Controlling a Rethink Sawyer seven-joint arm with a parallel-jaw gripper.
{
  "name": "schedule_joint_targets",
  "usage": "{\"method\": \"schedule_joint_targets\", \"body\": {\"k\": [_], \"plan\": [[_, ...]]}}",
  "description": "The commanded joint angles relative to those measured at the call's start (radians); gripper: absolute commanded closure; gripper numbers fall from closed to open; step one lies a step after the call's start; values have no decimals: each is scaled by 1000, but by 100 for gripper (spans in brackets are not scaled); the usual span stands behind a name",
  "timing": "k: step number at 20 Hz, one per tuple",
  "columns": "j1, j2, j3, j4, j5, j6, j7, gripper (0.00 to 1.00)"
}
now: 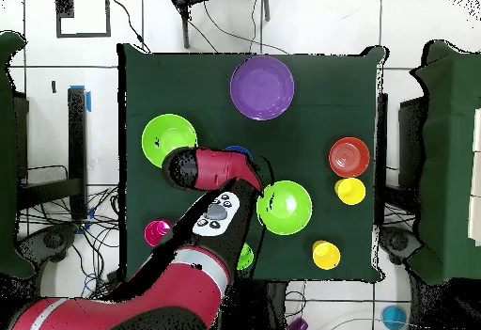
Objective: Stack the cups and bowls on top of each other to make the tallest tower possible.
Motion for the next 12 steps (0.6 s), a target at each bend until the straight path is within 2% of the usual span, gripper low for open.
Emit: {"method": "schedule_joint_targets", "body": {"k": [1, 5, 12], "plan": [[-14, -39, 198, 100, 1, -9, 97, 0], [-2, -52, 200, 109, 6, 2, 114, 0], [-19, 22, 205, 69, -12, -65, 111, 0]]}}
